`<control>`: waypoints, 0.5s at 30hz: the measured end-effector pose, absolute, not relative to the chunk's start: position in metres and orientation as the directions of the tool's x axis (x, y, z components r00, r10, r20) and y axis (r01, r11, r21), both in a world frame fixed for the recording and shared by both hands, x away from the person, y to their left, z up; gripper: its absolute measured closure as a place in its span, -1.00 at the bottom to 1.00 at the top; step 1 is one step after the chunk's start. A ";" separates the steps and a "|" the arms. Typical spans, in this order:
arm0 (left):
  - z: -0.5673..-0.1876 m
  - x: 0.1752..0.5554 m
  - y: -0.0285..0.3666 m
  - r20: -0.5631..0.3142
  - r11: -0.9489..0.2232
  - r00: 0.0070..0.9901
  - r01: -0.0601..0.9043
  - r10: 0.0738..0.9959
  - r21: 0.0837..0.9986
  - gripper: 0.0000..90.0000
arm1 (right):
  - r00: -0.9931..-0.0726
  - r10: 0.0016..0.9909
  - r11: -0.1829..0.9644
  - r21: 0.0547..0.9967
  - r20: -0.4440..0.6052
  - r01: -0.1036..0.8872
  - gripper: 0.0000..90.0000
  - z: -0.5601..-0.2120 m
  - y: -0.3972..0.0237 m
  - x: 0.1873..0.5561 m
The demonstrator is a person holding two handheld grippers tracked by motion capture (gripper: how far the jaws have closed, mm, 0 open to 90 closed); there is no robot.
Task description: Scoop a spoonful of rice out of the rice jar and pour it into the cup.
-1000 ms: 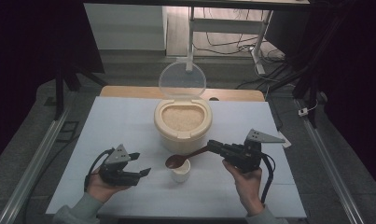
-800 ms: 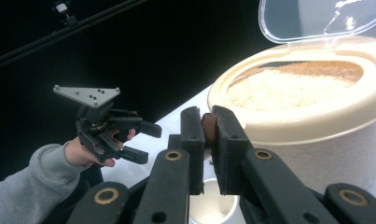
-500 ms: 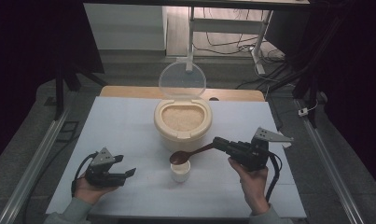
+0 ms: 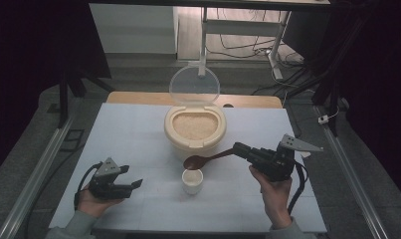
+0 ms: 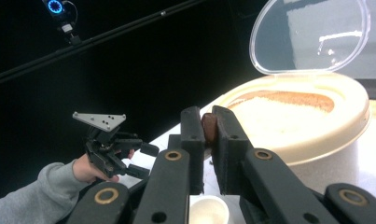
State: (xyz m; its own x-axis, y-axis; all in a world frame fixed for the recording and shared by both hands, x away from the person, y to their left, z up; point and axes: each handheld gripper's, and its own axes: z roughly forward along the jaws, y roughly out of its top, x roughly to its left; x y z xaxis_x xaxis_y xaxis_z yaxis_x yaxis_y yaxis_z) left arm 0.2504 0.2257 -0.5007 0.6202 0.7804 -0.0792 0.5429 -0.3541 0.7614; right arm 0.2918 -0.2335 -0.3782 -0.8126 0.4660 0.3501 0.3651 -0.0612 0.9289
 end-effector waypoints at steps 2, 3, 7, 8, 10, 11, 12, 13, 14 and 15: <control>-0.501 0.251 0.226 -0.078 -0.357 0.621 0.544 0.780 0.760 -0.40 | -0.815 0.464 -0.068 0.931 0.348 0.359 0.85 -0.375 -0.235 0.291; -0.501 0.251 0.225 -0.078 -0.357 0.621 0.544 0.780 0.759 -0.40 | -0.815 0.463 -0.072 0.932 0.348 0.357 0.85 -0.374 -0.236 0.291; -0.501 0.250 0.223 -0.073 -0.365 0.625 0.542 0.777 0.757 -0.41 | -0.817 0.466 -0.085 0.936 0.340 0.341 0.85 -0.367 -0.238 0.292; -0.501 0.250 0.223 -0.073 -0.365 0.625 0.542 0.777 0.757 -0.41 | -0.816 0.468 -0.088 0.937 0.339 0.339 0.85 -0.366 -0.239 0.293; -0.501 0.250 0.222 -0.074 -0.365 0.625 0.543 0.777 0.757 -0.41 | -0.815 0.473 -0.091 0.939 0.335 0.333 0.85 -0.365 -0.240 0.295; -0.502 0.251 0.221 -0.071 -0.370 0.629 0.541 0.774 0.755 -0.41 | -0.814 0.477 -0.088 0.940 0.331 0.330 0.85 -0.364 -0.240 0.296; -0.502 0.251 0.221 -0.070 -0.375 0.631 0.542 0.773 0.752 -0.41 | -0.812 0.482 -0.091 0.940 0.330 0.328 0.85 -0.363 -0.240 0.297; -0.502 0.251 0.220 -0.071 -0.375 0.632 0.543 0.772 0.751 -0.41 | -0.810 0.483 -0.098 0.940 0.333 0.328 0.85 -0.363 -0.241 0.299; -0.503 0.251 0.220 -0.070 -0.378 0.634 0.543 0.770 0.750 -0.41 | -0.807 0.485 -0.104 0.939 0.336 0.328 0.85 -0.361 -0.241 0.301; -0.503 0.251 0.220 -0.070 -0.380 0.635 0.543 0.770 0.749 -0.41 | -0.805 0.491 -0.106 0.940 0.334 0.326 0.85 -0.360 -0.241 0.303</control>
State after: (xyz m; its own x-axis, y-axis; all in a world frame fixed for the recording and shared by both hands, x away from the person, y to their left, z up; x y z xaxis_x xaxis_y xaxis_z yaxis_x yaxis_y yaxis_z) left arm 0.2511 0.2198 -0.5026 0.6347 0.7696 -0.0696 0.5425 -0.3797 0.7493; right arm 0.3028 -0.2408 -0.3595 -0.8045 0.4910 0.3342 0.3258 -0.1056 0.9395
